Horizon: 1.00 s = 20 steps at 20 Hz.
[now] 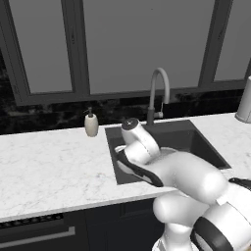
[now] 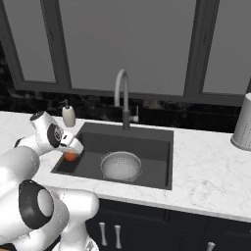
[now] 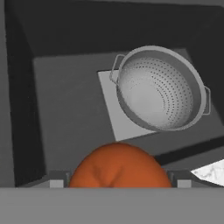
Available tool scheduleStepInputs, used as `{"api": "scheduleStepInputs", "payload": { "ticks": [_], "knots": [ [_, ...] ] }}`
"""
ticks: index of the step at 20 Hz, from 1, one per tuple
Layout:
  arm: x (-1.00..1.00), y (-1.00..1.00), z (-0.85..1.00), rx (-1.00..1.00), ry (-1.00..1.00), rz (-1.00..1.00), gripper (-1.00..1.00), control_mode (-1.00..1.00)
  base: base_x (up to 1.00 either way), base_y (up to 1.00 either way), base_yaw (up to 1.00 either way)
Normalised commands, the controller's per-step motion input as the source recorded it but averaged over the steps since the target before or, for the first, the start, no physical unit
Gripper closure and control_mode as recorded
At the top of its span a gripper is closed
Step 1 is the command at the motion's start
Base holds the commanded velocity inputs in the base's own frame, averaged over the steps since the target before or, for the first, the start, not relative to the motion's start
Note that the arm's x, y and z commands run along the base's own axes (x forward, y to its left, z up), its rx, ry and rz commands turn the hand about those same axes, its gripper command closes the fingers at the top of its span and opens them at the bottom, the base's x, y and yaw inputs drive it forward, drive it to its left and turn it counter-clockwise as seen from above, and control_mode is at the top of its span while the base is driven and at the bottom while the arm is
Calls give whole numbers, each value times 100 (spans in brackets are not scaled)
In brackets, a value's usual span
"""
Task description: Put the colander in the sink, put the orange in the colander, and turn on the sink faucet and pour water over the colander.
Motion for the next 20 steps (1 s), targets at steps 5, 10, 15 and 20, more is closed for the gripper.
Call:
{"api": "scheduleStepInputs", "payload": {
  "ticks": [5,10,15,20],
  "knots": [
    [34,-100,4,4,0,-2,100,-100,0,0,0],
    [29,-86,-3,8,0,0,100,-100,0,0,0],
    [33,-53,-27,11,0,0,100,-100,0,0,0],
    [36,-5,-45,9,0,3,100,-100,0,0,0]
  ]
}}
